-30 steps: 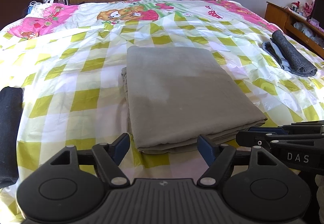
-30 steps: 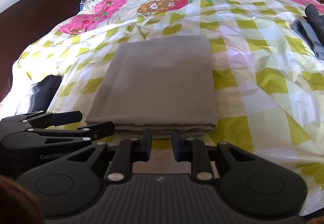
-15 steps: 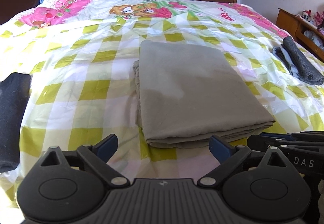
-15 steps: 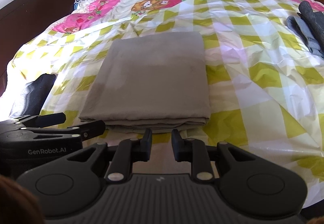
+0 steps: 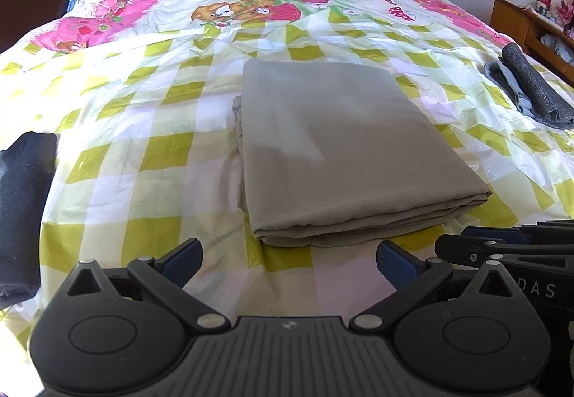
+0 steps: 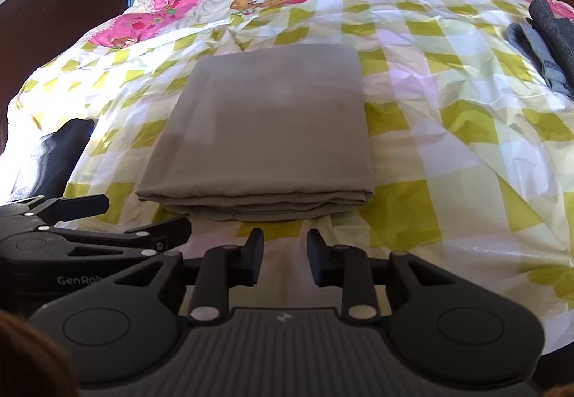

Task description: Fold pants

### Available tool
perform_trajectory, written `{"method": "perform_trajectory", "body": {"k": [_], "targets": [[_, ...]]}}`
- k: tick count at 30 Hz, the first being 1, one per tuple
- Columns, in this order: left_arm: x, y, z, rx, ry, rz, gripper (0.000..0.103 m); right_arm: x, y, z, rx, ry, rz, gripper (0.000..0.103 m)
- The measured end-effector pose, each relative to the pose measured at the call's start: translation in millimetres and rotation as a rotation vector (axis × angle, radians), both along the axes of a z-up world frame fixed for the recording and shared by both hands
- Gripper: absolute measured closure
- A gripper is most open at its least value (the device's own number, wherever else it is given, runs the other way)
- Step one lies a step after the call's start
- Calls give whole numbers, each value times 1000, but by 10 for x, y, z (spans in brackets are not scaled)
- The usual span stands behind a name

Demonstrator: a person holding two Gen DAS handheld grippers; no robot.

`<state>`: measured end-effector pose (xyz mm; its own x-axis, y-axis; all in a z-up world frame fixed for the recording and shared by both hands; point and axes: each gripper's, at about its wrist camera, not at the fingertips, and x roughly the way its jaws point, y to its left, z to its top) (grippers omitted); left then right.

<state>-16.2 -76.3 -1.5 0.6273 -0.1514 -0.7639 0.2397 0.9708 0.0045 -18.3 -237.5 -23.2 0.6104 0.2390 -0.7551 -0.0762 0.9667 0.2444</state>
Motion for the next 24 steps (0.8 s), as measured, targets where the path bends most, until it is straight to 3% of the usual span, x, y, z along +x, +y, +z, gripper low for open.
{"method": "perform_trajectory", "body": {"k": [24], "targets": [[46,5,-73,-18,51,25,0,28,1,-77,-9,39,-11,75]]}}
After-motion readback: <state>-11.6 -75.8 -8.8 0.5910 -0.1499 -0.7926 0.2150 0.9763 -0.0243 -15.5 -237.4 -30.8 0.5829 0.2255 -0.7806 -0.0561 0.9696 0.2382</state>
